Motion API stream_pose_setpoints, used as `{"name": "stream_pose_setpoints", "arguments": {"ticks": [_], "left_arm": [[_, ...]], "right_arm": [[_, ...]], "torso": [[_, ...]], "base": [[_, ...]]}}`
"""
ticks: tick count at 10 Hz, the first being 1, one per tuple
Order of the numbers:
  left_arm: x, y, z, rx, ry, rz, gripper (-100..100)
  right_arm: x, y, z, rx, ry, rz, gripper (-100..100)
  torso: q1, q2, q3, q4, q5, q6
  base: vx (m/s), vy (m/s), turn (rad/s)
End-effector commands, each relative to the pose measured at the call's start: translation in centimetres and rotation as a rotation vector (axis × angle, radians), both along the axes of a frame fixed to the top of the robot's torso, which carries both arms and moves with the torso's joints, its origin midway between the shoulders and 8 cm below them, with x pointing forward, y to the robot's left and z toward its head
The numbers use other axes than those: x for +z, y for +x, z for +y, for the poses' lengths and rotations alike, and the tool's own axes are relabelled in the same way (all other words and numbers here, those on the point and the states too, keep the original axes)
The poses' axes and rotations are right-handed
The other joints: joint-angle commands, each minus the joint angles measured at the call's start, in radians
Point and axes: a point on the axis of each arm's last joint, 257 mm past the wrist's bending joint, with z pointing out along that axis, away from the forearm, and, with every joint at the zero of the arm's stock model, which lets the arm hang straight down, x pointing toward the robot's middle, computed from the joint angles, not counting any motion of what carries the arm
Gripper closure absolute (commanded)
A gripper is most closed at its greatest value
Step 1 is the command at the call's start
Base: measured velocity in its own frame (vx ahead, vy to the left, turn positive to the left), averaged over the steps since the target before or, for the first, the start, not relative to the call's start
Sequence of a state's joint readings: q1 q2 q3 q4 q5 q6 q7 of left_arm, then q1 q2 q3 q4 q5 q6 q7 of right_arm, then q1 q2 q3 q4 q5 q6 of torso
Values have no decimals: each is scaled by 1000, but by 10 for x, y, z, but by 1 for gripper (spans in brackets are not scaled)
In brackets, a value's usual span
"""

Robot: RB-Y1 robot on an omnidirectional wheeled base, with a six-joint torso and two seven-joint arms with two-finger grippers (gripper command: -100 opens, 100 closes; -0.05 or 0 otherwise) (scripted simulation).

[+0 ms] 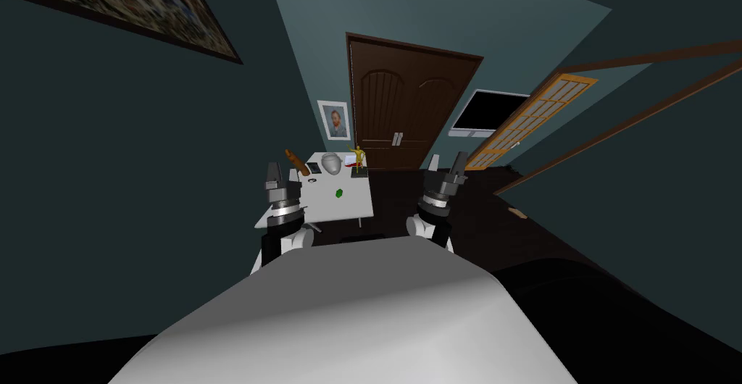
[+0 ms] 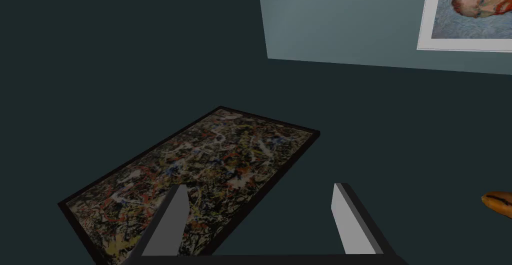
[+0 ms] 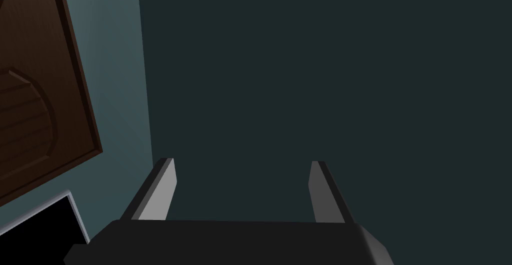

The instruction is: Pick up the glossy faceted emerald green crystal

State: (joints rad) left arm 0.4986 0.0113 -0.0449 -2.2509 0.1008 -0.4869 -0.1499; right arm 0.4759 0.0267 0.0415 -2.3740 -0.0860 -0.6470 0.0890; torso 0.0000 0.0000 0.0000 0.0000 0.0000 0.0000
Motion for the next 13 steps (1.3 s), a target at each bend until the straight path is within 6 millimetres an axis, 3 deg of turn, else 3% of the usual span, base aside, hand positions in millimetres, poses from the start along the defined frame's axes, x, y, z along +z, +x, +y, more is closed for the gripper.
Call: {"name": "stream_pose_setpoints", "arguments": {"ticks": [1, 10, 13], "left_arm": [[-4, 5, -4, -14, 34, 13, -100], [-48, 59, -23, -52, 240, 116, -100], [-67, 89, -28, -47, 338, 155, -100]], "right_arm": [[0, 0, 0, 0, 0, 0, 0], [0, 0, 0, 0, 0, 0, 0], [0, 0, 0, 0, 0, 0, 0]], "torso": [[0, 0, 0, 0, 0, 0], [-5, 5, 3, 1, -1, 0], [-6, 5, 3, 1, -1, 0]], "base": [[-60, -8, 35], [-91, -69, 33], [-97, -97, 41]]}}
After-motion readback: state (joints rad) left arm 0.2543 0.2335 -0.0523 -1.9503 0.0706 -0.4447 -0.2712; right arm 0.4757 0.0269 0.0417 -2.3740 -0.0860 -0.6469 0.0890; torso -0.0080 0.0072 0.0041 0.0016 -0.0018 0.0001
